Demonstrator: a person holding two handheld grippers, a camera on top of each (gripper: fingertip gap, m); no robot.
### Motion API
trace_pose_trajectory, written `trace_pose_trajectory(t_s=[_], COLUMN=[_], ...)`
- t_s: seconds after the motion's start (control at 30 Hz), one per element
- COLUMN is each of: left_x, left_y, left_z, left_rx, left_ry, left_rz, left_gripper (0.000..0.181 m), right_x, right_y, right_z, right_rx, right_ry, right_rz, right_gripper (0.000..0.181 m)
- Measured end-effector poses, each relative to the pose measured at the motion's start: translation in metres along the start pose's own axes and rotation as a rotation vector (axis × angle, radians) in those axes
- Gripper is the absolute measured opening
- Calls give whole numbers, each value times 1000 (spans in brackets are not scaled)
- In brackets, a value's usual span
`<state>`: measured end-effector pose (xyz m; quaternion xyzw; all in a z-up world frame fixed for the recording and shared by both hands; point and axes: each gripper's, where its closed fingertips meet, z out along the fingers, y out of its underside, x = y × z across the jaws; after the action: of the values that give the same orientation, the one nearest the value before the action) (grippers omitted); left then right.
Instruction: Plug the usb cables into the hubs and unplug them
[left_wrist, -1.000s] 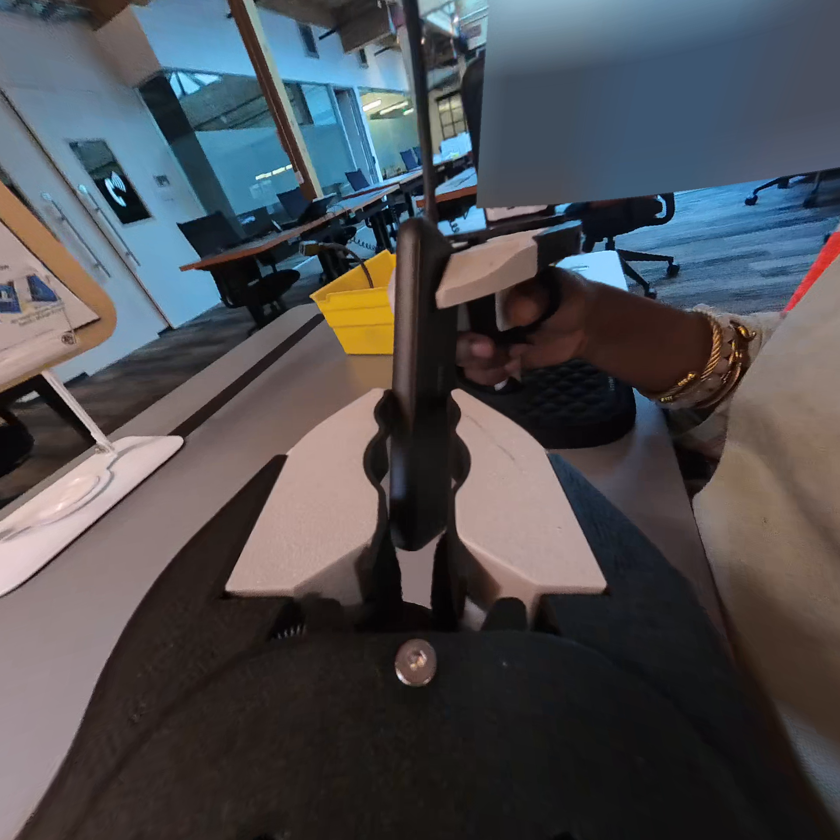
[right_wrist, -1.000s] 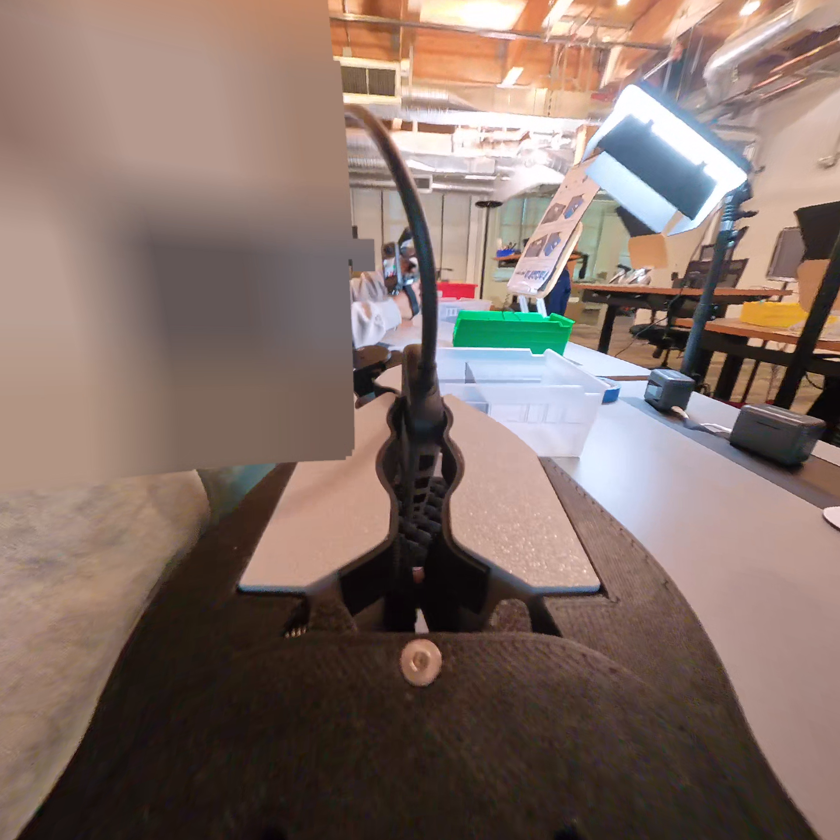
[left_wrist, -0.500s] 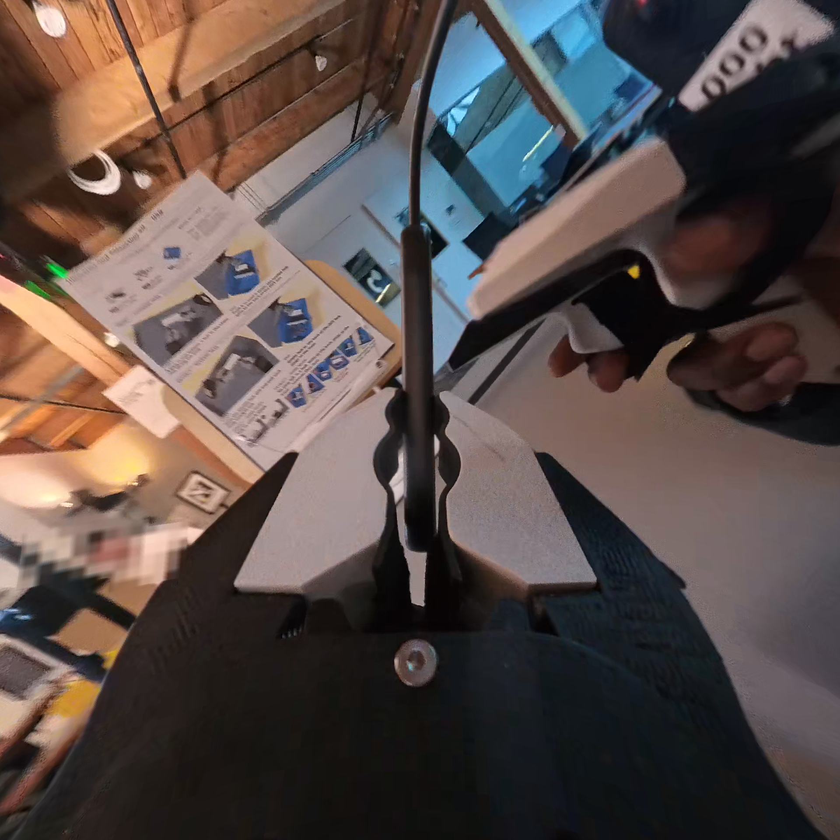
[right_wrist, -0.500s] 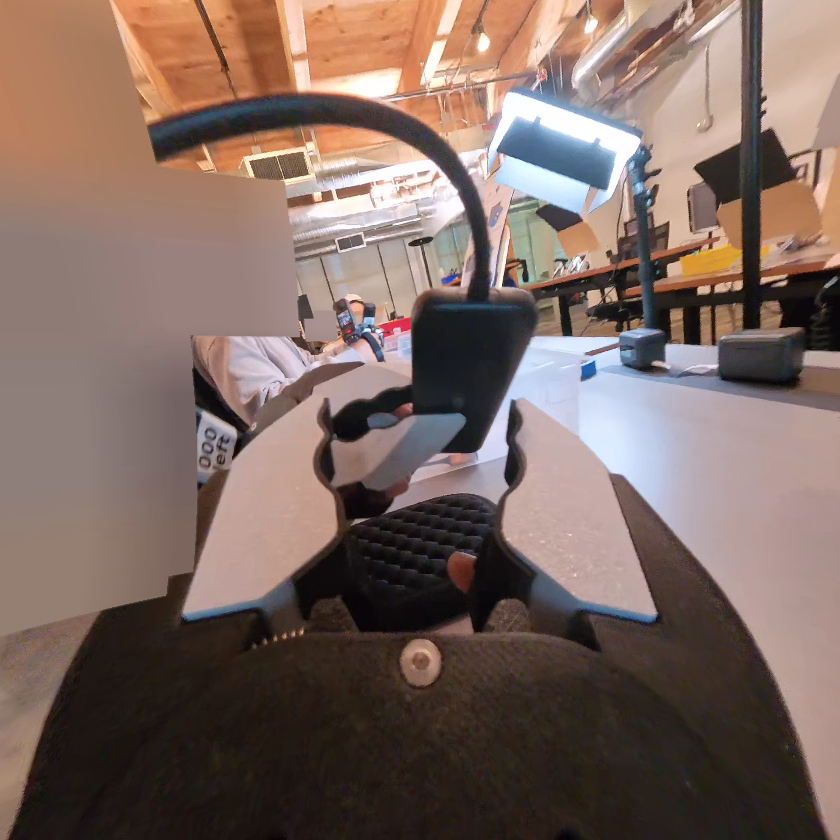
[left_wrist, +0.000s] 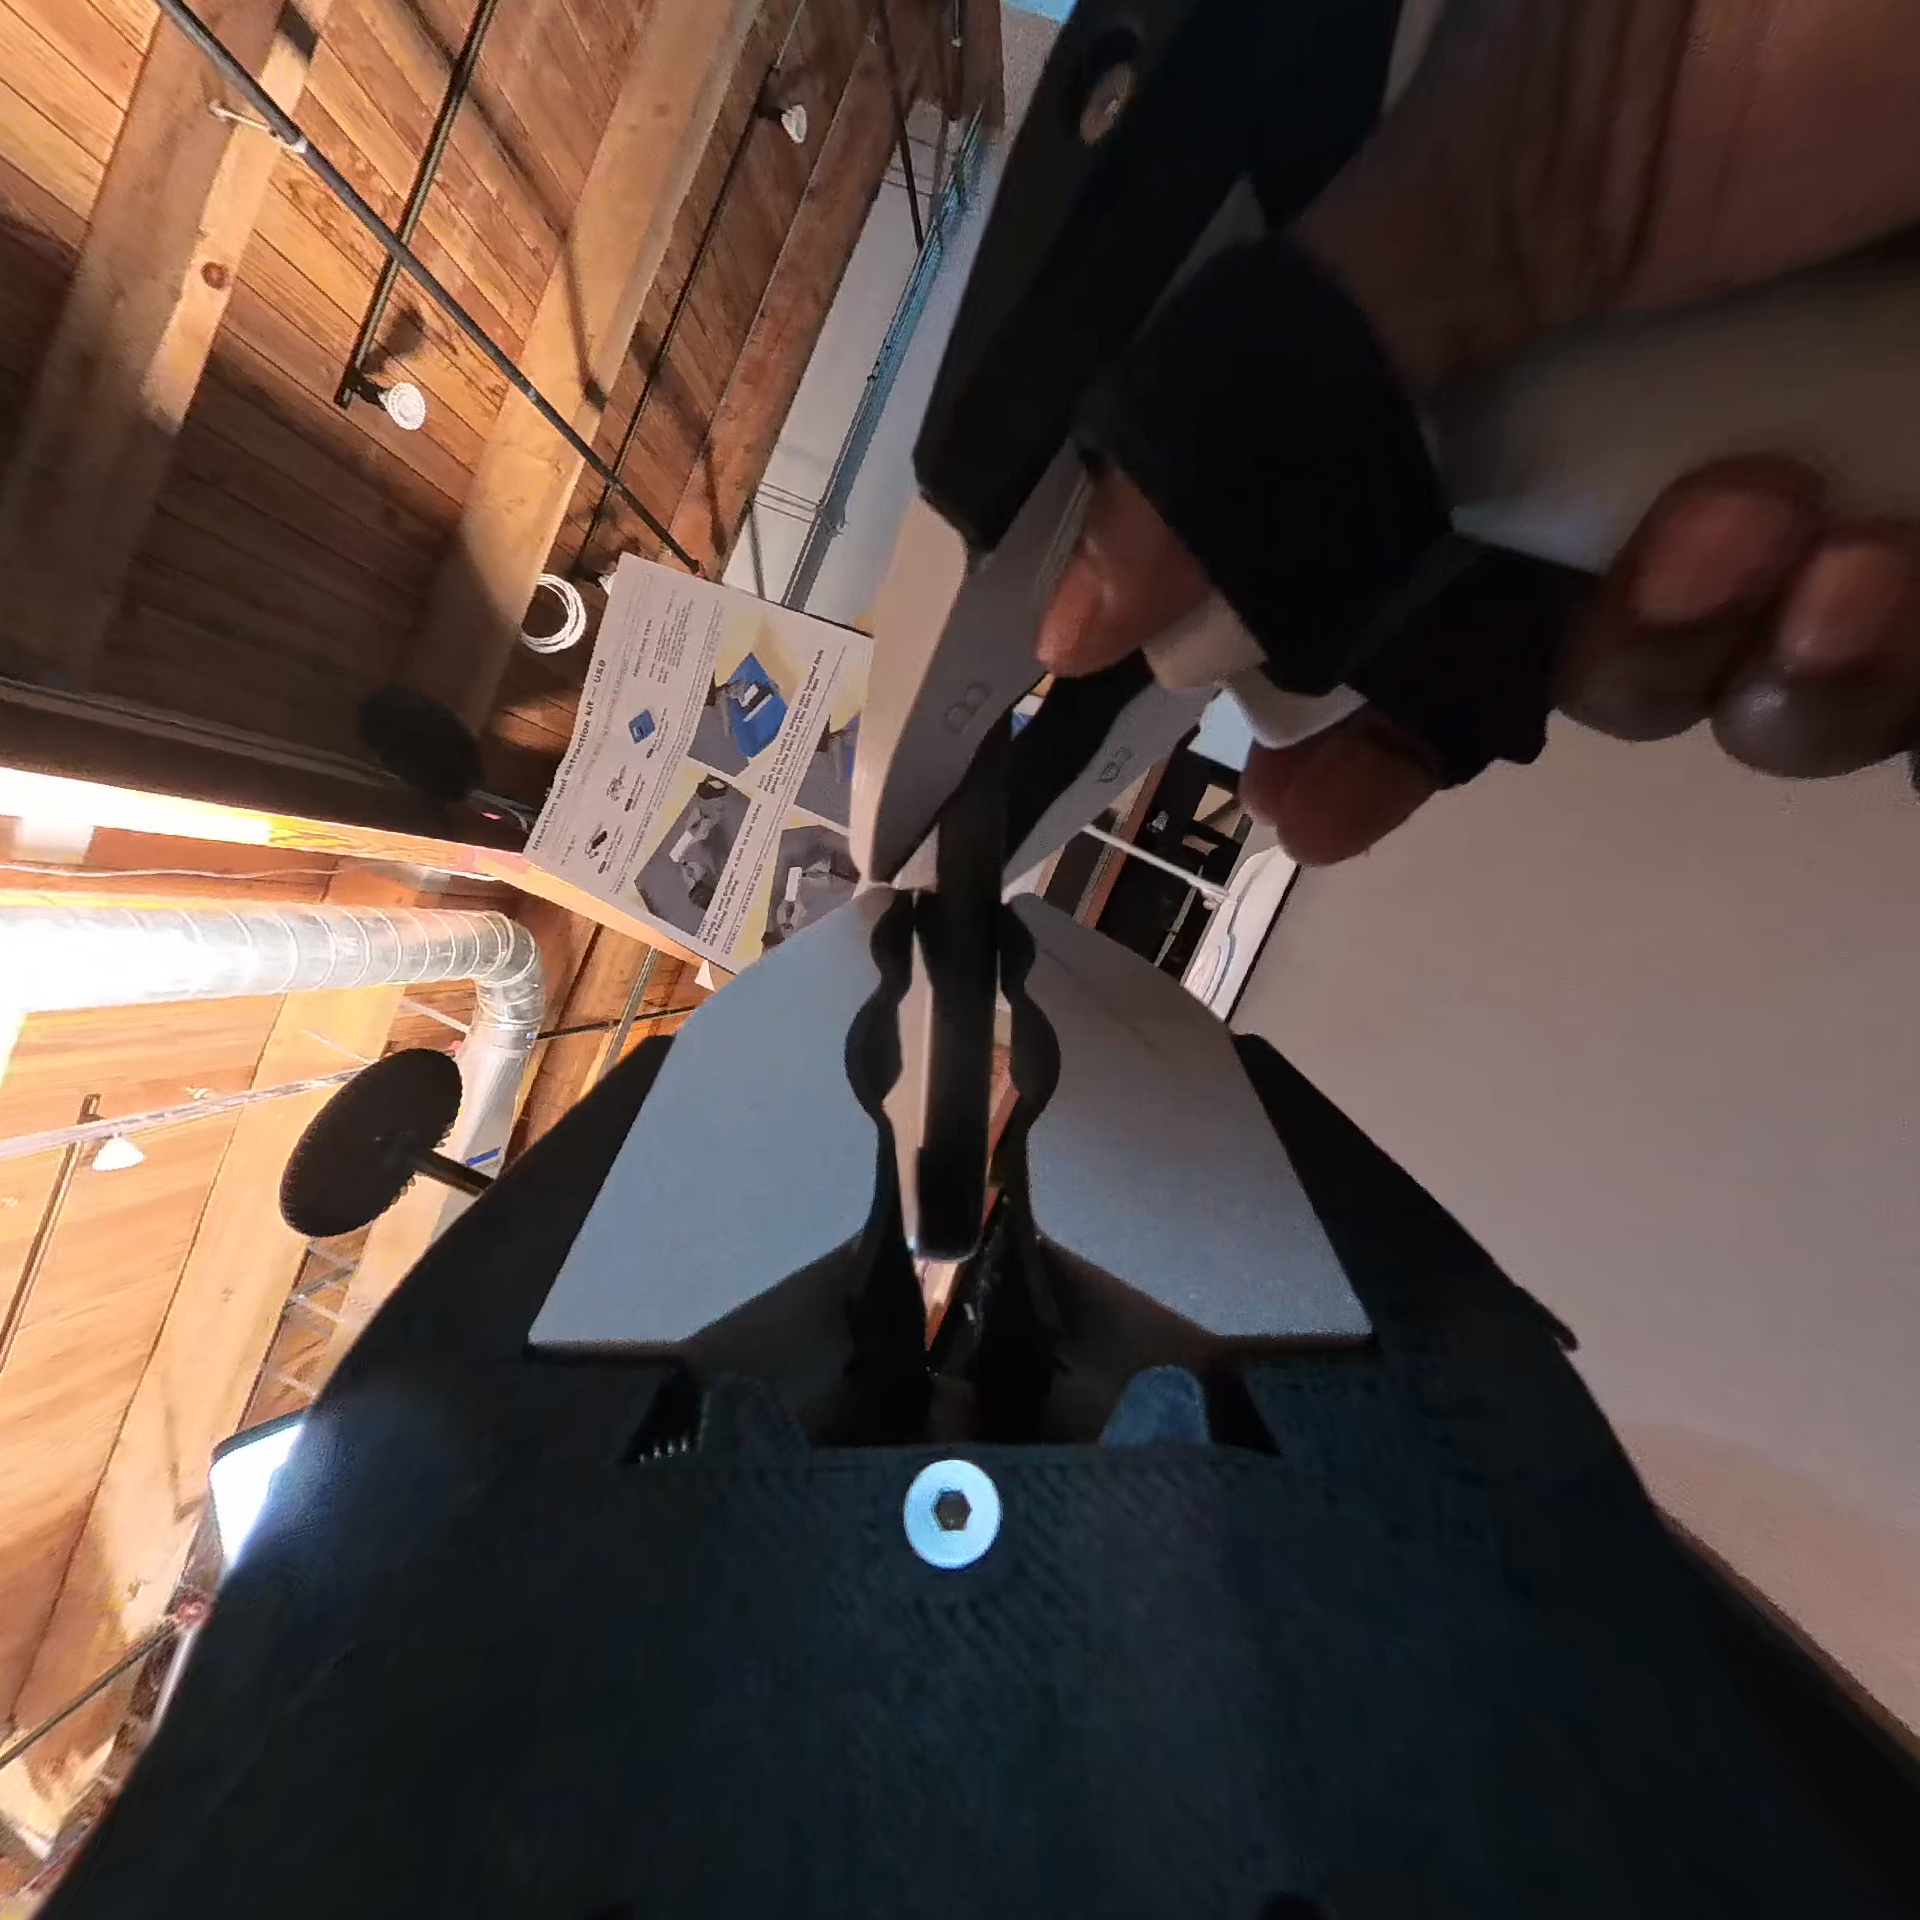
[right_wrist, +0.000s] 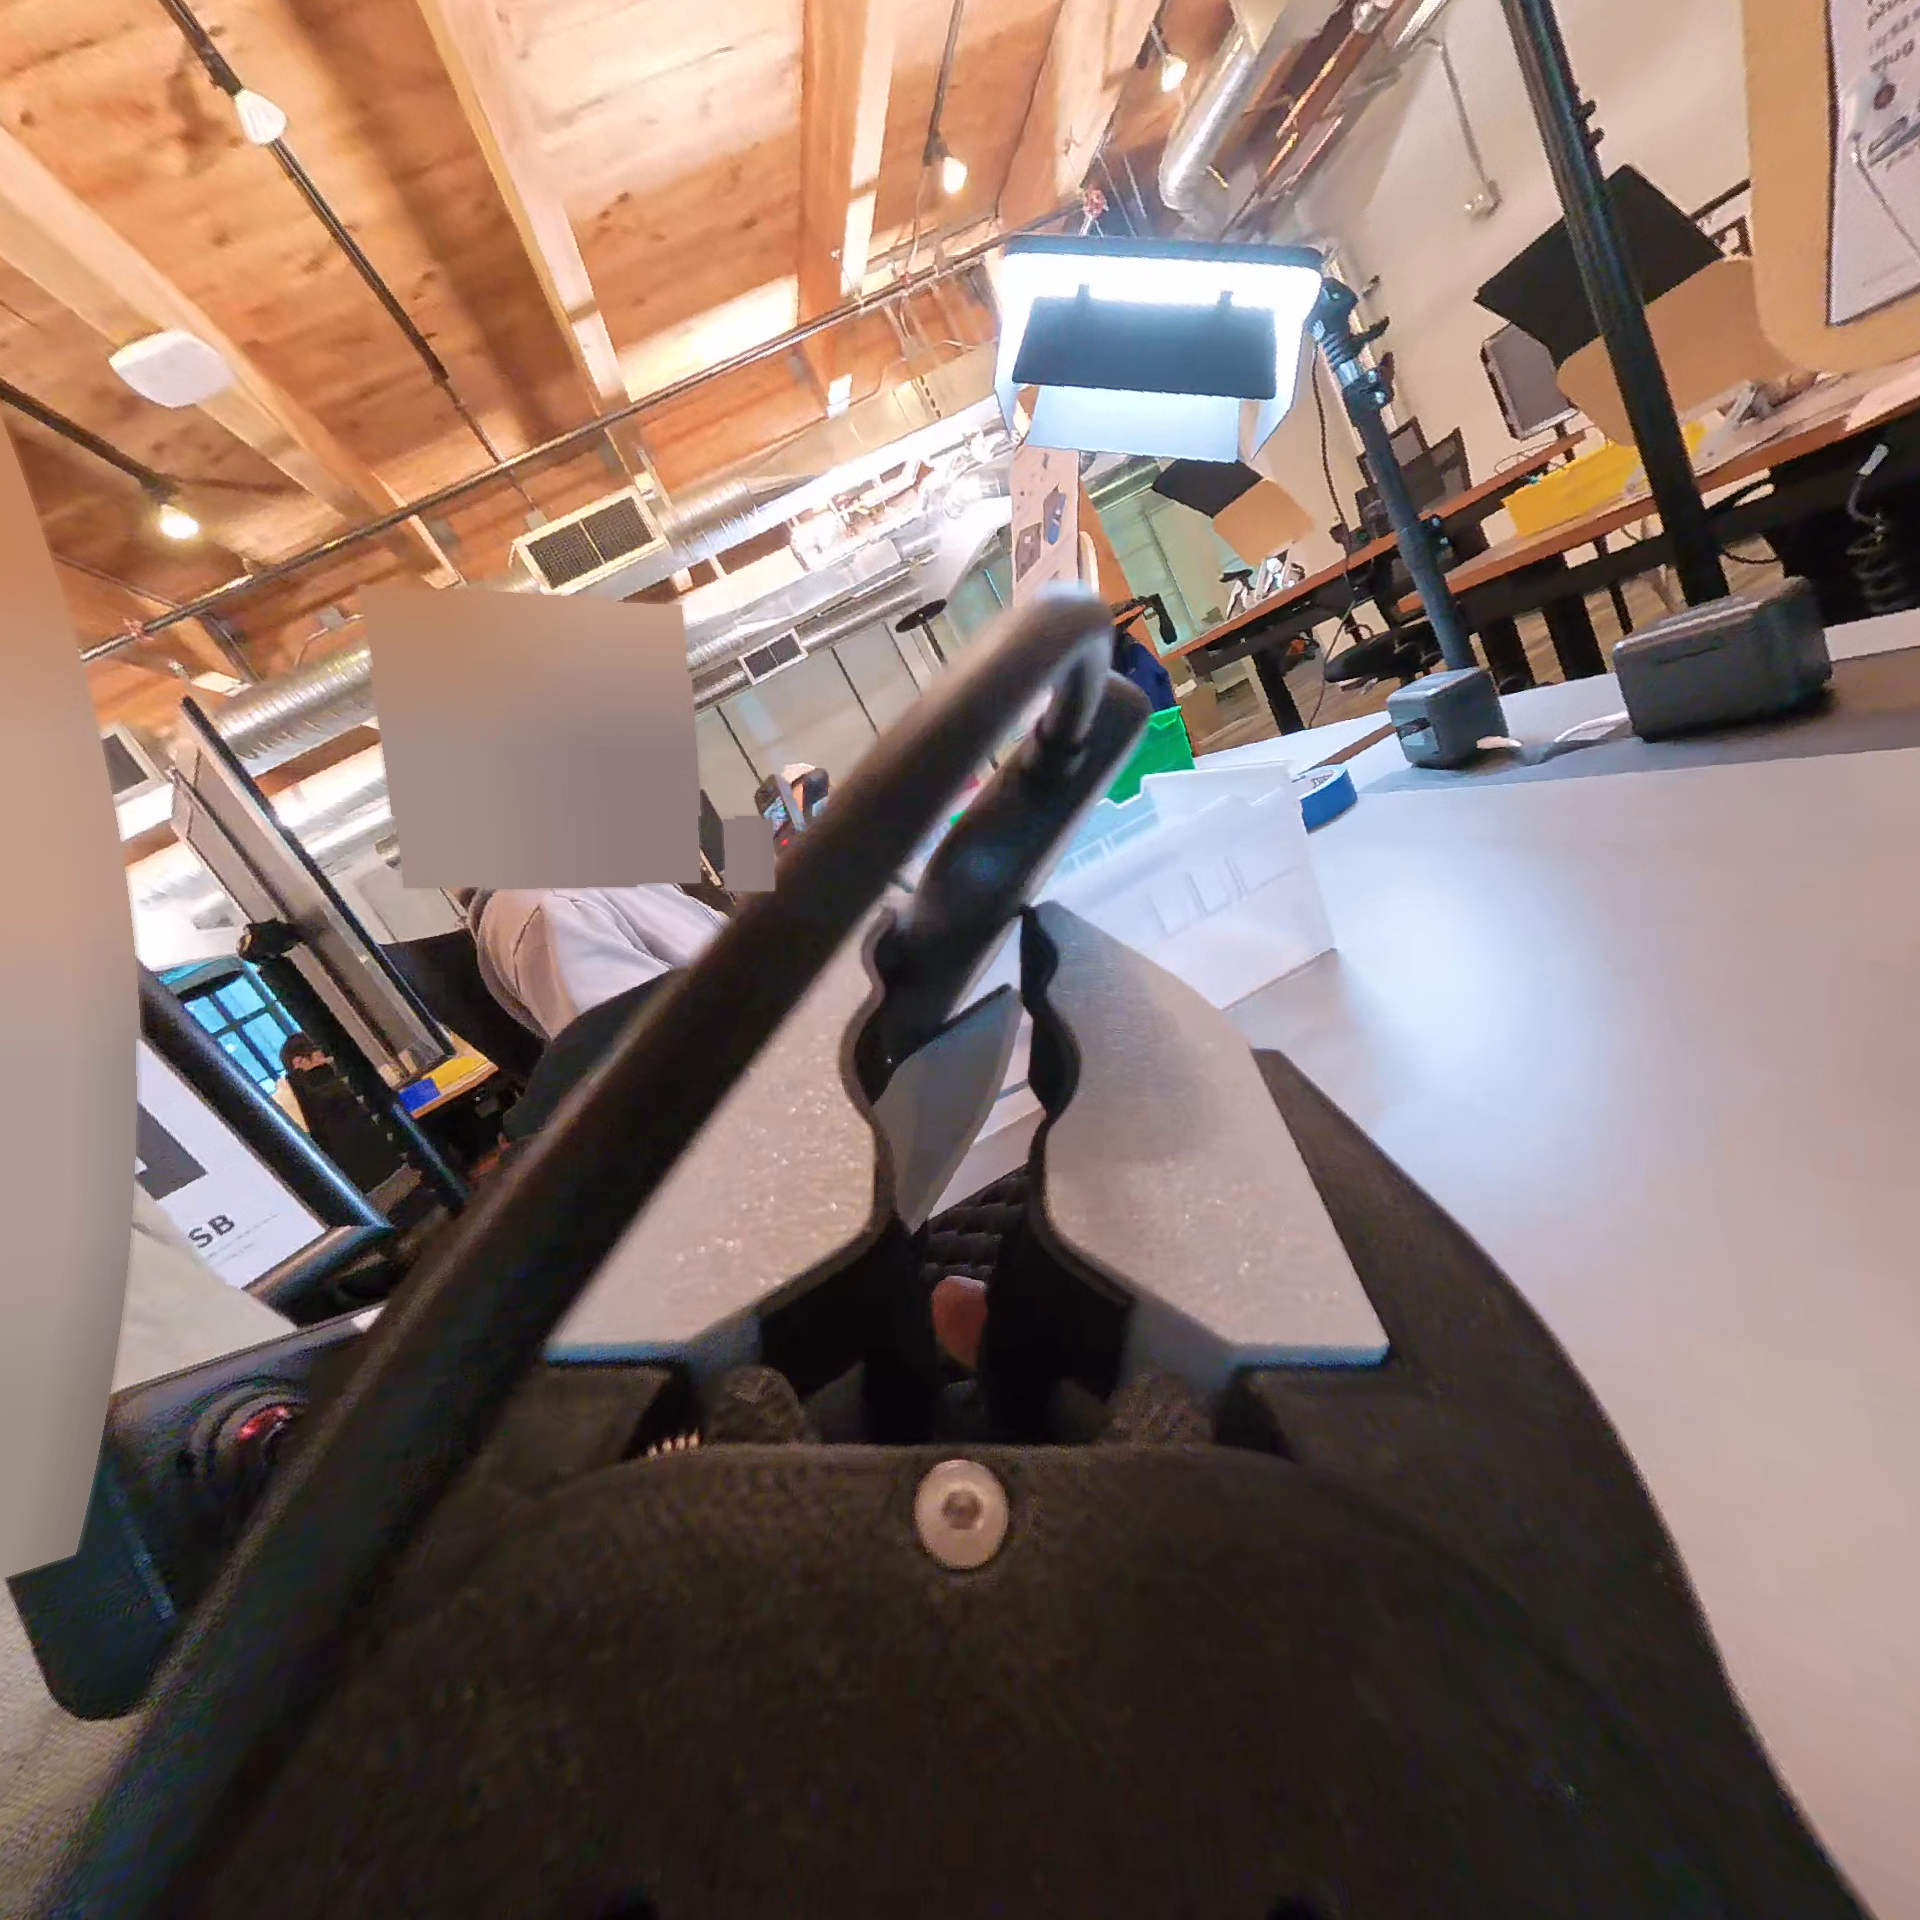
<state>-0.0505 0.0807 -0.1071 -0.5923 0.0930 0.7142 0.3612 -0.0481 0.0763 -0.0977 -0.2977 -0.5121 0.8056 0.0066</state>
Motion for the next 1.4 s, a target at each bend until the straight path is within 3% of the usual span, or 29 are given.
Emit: trace_pose_trajectory(t_s=[0.13,0.2,0.3,0.43,0.5,0.57,0.67,0.73,0.87,0.9,1.0,1.1,1.17,1.2,1.3,1.4], left_x=[0,0,-17,-39,-35,-35,-40,-41,-60,-63,-46,-41,-44,-44,-35,-31], left_y=[-5,-10,-20,-19,-24,-38,-57,-59,-50,-46,-37,-36,-31,-27,-18,-19], left_z=[-2,-3,-8,-13,-17,-25,-40,-46,-54,-57,-61,-66,-66,-65,-63,-66], left_rx=[34,85,221,383,439,531,692,708,771,776,665,649,651,635,566,564], left_ry=[1,28,136,423,602,723,742,718,602,595,636,665,645,638,660,696], left_rz=[6,-74,-548,-1296,-1507,-1598,-1502,-1384,-1274,-1250,-1010,-928,-932,-923,-858,-845], left_gripper=[22,26,39,50,54,52,19,13,13,13,12,12,12,12,12,12], right_x=[-2,-5,-18,-36,-54,-67,-72,-69,-50,-37,25,90,108,107,80,13], right_y=[-5,-15,-31,-31,-25,-18,-9,-7,-12,-13,-13,-30,-46,-53,-69,-66], right_z=[-3,-9,-24,-35,-36,-35,-31,-30,-38,-45,-83,-147,-184,-191,-179,-123], right_rx=[18,60,117,93,89,76,24,-13,-94,-141,-389,-655,-750,-739,-609,-369], right_ry=[18,12,-77,-212,-319,-393,-413,-405,-285,-221,124,584,811,853,811,445], right_rz=[-106,-193,-338,-401,-418,-443,-476,-455,-528,-567,-755,-926,-998,-1021,-1082,-1179], right_gripper=[13,12,12,12,12,12,12,9,43,43,45,51,48,46,48,49])
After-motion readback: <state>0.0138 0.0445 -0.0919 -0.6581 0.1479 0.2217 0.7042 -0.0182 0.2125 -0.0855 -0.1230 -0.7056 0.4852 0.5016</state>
